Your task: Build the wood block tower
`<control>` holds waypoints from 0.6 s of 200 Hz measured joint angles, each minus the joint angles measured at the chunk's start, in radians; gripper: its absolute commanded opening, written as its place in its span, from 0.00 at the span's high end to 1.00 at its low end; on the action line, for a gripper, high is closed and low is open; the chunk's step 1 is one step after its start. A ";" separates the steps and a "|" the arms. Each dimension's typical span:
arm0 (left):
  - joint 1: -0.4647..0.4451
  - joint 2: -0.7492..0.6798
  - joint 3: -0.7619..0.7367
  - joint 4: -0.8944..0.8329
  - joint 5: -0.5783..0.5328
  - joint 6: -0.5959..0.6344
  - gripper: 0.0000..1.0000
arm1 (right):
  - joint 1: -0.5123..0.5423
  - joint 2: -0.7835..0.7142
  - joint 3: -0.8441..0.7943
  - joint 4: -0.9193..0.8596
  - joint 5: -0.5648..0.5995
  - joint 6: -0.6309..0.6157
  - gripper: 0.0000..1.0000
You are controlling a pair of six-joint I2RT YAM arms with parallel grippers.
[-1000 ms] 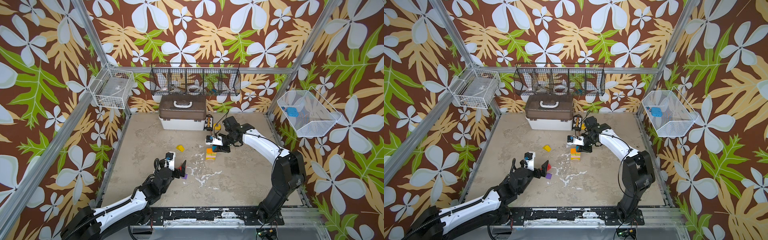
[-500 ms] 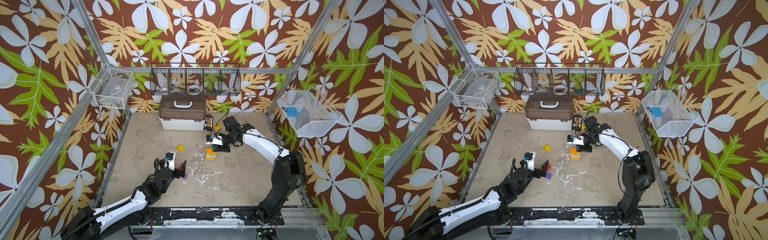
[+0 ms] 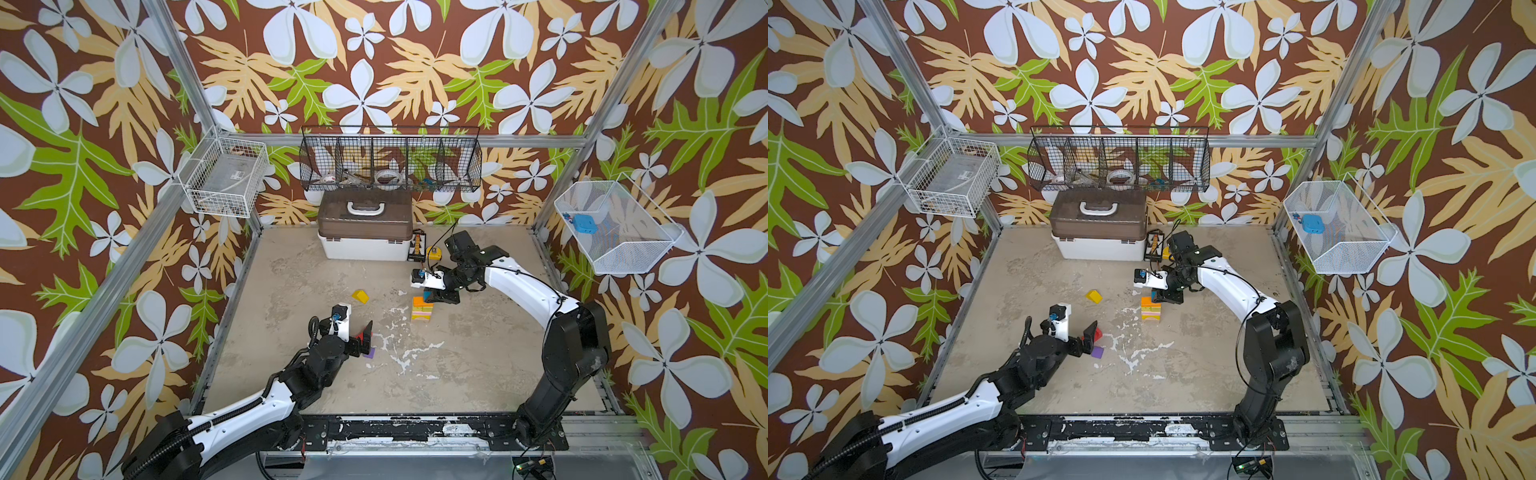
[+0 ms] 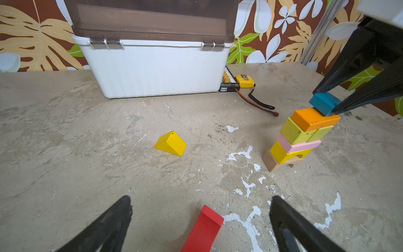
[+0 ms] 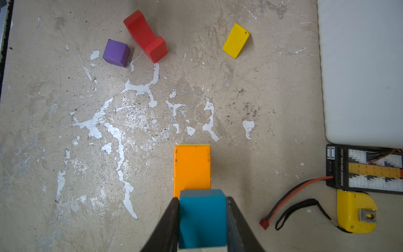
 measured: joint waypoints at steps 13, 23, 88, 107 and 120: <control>0.000 0.000 0.000 0.000 0.000 0.000 0.00 | 0.000 -0.003 -0.005 0.000 -0.005 0.000 0.65; 0.000 0.000 0.000 0.000 0.000 0.000 0.00 | 0.000 -0.007 -0.009 0.000 -0.007 0.000 0.64; 0.000 0.000 0.002 0.000 0.001 0.000 0.00 | 0.000 -0.008 -0.015 0.001 -0.006 0.001 0.61; 0.000 0.000 0.002 0.000 0.001 0.000 0.00 | 0.000 -0.007 -0.015 0.001 -0.005 0.003 0.60; 0.000 0.000 0.002 0.000 0.002 0.000 0.00 | 0.000 -0.007 -0.015 0.002 -0.005 0.005 0.60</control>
